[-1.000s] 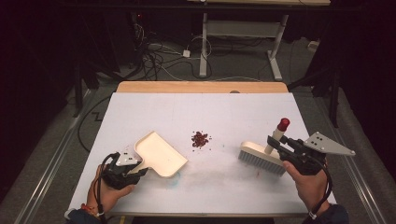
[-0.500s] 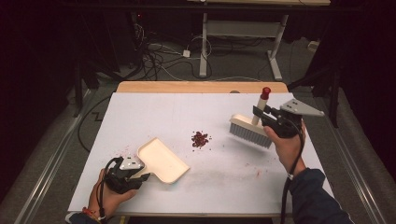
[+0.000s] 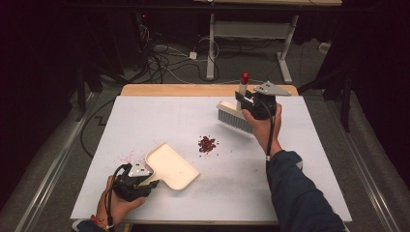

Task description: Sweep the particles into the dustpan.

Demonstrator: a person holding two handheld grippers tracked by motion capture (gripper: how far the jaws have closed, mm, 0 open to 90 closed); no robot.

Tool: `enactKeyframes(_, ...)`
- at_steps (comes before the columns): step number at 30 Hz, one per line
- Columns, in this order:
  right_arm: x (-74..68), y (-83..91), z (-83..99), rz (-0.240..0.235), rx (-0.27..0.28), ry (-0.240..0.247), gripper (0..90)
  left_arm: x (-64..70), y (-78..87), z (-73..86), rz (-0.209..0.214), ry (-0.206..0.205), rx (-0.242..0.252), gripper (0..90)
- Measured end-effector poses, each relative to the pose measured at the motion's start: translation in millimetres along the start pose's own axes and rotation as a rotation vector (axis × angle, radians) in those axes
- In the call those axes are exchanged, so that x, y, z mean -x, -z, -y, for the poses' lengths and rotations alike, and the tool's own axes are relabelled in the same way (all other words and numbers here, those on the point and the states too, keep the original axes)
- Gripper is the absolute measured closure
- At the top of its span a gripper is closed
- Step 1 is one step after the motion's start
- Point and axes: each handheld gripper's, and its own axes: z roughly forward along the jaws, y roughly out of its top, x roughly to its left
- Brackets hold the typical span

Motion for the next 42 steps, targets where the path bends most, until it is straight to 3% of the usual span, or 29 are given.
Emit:
enactKeyframes(3, -8.7, -9.3, 6.5, 0.007, 0.017, 0.007, 69.8, 2.4, -2.8, -0.8, -0.002, -0.006, 0.002, 63.4)
enactKeyframes(7, -18.8, -15.5, 18.4, -0.02, 0.007, 0.008, 69.7, 4.0, -4.4, -1.9, -0.006, -0.01, 0.001, 63.4)
enactKeyframes(10, -21.5, -13.5, 19.6, -0.036, 0.01, -0.006, 69.7, 4.1, -4.9, -2.2, -0.003, -0.007, 0.001, 63.5)
enactKeyframes(13, -29.2, -9.2, 22.0, -0.055, 0.011, 0.019, 69.6, 5.4, -5.8, -3.5, -0.003, -0.014, 0.001, 63.4)
enactKeyframes(16, -39.4, -1.8, 26.8, -0.105, 0.013, 0.02, 69.2, 6.4, -7.7, -5.1, 0.002, -0.02, -0.002, 63.4)
enactKeyframes(23, -56.4, 10.7, 33.0, -0.154, 0.007, 0.038, 68.2, 8.5, -11.8, -8.9, 0.006, -0.028, -0.007, 63.4)
enactKeyframes(34, -68.0, 20.7, 37.5, -0.201, -0.01, 0.061, 67.6, 10.0, -15.4, -16.8, 0.014, -0.038, -0.02, 63.4)
enactKeyframes(42, -72.2, 21.6, 38.1, -0.232, -0.003, 0.043, 67.3, 10.6, -15.2, -19.3, 0.02, -0.034, -0.036, 63.4)
